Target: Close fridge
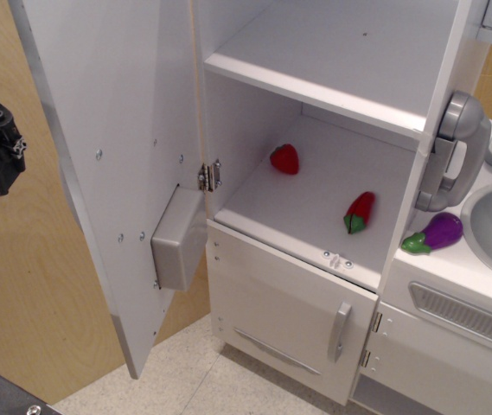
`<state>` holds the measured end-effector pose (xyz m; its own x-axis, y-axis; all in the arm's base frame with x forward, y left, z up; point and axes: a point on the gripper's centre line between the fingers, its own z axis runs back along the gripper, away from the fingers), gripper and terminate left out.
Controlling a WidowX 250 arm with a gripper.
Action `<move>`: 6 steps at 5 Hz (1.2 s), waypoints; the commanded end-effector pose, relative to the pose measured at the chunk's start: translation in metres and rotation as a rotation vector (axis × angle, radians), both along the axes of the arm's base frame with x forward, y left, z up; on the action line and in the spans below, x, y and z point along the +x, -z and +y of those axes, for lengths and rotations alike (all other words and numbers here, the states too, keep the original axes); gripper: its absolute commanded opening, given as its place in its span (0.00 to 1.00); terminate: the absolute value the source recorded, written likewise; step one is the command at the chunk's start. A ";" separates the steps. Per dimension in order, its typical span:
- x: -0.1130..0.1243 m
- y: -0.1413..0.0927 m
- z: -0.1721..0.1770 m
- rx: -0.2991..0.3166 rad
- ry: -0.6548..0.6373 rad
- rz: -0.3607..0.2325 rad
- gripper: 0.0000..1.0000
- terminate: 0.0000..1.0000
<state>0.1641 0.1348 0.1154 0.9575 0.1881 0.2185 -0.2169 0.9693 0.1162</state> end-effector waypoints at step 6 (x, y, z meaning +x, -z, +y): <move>0.107 -0.017 0.039 -0.036 -0.120 0.017 1.00 0.00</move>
<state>0.2711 0.1686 0.1235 0.9359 0.3108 0.1657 -0.3259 0.9426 0.0727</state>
